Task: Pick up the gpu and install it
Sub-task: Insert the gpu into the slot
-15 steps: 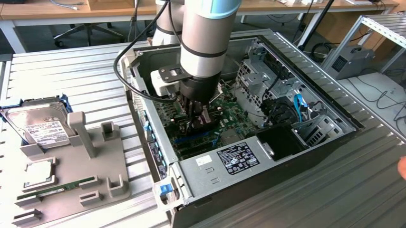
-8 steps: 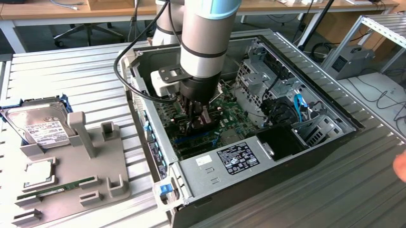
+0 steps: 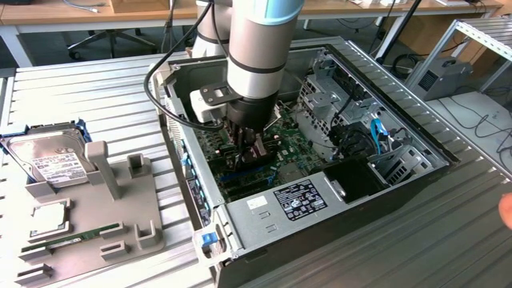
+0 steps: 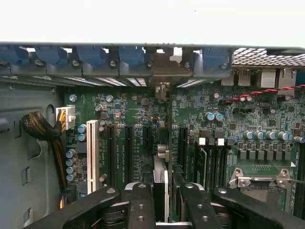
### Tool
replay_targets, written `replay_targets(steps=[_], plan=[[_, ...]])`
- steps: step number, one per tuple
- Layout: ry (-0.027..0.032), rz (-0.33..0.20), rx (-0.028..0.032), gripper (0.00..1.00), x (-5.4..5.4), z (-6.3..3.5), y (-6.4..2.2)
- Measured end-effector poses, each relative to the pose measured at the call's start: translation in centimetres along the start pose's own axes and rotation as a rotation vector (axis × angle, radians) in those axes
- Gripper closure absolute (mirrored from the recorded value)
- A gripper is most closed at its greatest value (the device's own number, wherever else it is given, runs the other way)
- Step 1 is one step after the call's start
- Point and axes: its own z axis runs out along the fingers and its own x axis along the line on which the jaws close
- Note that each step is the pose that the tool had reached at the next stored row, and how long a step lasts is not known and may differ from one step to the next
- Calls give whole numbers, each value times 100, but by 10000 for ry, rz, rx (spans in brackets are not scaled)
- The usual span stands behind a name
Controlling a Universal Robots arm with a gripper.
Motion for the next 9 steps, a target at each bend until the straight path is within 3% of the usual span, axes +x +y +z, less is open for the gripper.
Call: replay_targets(steps=[9], plan=[[-118, -13, 3, 74, 0, 25, -2]])
